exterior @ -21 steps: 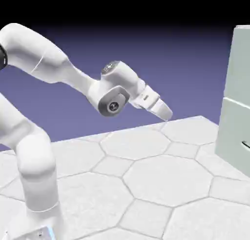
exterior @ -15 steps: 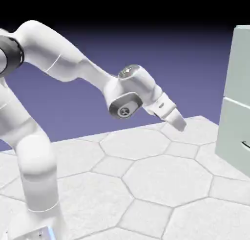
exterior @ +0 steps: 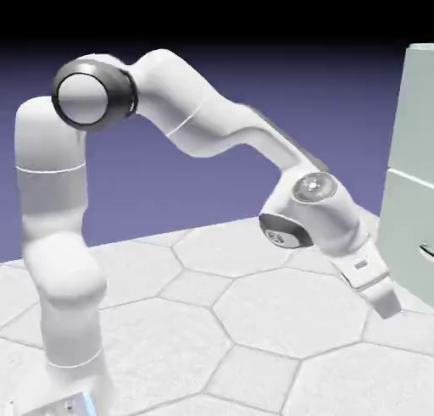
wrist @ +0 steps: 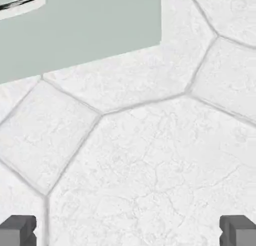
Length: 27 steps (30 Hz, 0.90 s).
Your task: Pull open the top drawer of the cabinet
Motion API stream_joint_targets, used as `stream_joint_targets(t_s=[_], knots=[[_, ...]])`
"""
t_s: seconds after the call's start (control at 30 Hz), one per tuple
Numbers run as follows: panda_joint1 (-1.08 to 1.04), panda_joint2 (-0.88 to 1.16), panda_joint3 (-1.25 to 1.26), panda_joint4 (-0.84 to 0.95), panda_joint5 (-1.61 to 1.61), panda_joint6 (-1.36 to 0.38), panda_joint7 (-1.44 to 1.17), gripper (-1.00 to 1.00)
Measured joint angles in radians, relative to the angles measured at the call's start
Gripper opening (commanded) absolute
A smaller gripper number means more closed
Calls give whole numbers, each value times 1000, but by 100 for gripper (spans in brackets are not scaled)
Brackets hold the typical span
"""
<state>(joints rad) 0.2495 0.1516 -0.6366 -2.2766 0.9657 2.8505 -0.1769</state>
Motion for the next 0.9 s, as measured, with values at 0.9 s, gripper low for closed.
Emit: stream_joint_targets(t_s=[0.9], knots=[[289, 877, -774, 649, 1174, -227, -1116, 0]])
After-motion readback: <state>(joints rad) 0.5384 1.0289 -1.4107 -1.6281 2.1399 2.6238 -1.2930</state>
